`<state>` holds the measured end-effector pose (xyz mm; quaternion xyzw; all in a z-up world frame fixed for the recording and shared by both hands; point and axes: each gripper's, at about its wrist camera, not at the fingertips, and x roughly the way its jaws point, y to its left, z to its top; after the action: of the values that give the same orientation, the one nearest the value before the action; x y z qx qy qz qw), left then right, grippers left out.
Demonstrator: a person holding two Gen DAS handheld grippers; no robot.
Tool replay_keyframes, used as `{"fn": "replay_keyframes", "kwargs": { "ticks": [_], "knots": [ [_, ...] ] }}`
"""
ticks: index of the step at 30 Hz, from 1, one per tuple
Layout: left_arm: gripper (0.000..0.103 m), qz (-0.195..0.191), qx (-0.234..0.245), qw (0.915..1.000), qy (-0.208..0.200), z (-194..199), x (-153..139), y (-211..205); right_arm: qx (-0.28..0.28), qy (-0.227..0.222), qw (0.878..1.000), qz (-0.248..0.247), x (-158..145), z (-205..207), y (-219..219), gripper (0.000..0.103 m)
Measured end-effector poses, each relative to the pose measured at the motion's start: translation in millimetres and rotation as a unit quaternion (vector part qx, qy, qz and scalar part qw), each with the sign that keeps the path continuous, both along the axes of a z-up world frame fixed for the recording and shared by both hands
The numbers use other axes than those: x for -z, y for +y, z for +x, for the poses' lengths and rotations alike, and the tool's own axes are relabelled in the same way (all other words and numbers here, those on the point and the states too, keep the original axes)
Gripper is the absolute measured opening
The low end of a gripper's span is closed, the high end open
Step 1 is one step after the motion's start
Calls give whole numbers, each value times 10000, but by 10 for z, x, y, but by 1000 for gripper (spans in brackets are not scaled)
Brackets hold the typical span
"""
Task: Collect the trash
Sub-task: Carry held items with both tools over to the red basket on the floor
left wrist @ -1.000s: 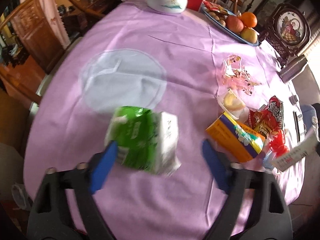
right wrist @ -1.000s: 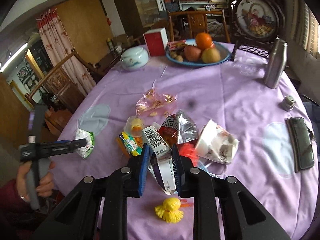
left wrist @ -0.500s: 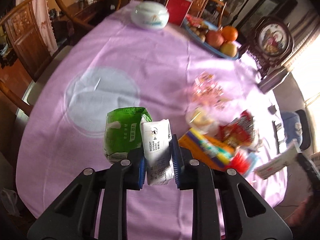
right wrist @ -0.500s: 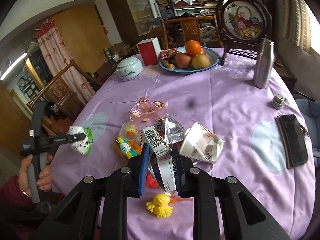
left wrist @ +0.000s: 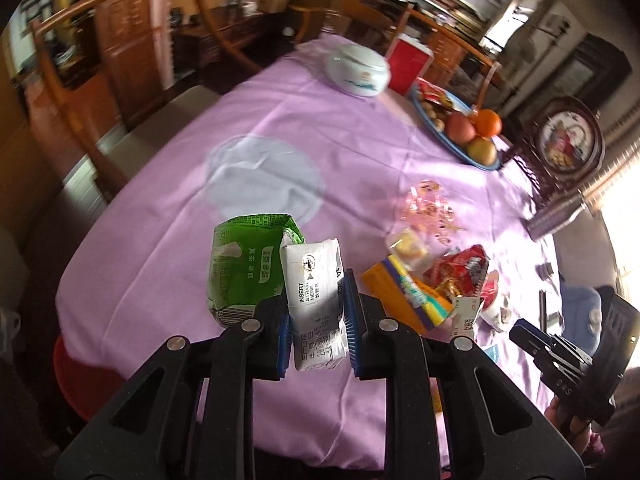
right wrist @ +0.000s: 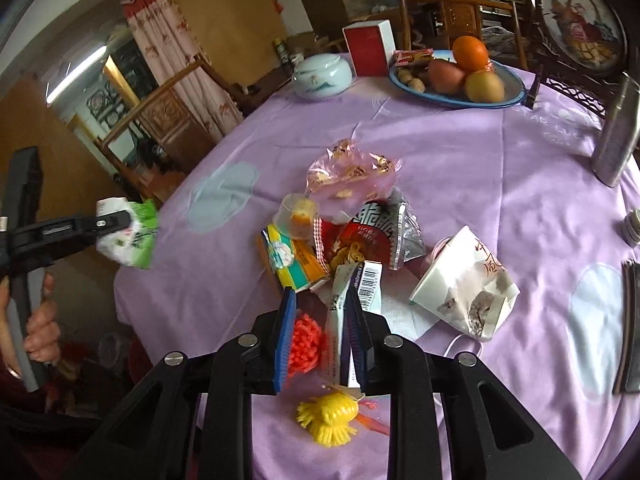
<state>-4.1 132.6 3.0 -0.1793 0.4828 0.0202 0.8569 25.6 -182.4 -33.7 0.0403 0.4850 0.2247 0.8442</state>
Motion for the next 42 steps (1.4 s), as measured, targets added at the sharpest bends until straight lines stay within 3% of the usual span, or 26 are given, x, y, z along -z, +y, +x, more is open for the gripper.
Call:
{"fn": "replay_keyframes", "kwargs": {
  "ticks": [5,15,16,17,18,19,24,28,30,32,38,42],
  "knots": [
    [24,54,-181,9998,-32,-141,-59,123,269,182,9994,-119,174,149,-29,33],
    [24,200,-435,9987,-147,-350,-231,482,258,657,9962,-502,562,364,240,43],
    [24,196,-466,9986,-141,-369,-229,522,254,694,9959,-514,585,355,254,40],
    [24,183,-502,9985,-131,-385,-218,565,238,720,9962,-420,589,339,251,19],
    [24,160,-530,9984,-125,-401,-208,603,218,726,9967,-294,580,336,253,16],
    [24,135,-548,9983,-123,-418,-196,637,232,677,9972,-213,545,318,249,3],
    [24,-1,-558,9983,-146,-426,-149,739,161,336,9992,-147,286,260,299,1],
    [24,-54,-452,9988,-197,-383,-144,742,12,608,9975,-353,383,267,381,7],
    [24,-58,-411,9989,-225,-378,-152,739,30,709,9962,-511,476,241,393,19],
    [24,-62,-390,9990,-222,-380,-148,741,39,744,9946,-728,562,208,415,38],
    [24,-63,-465,9988,-139,-425,-121,795,31,834,9916,-988,730,229,497,42],
    [24,-68,-523,9985,-121,-446,-109,830,121,728,9948,-695,641,206,413,35]
  ]
}}
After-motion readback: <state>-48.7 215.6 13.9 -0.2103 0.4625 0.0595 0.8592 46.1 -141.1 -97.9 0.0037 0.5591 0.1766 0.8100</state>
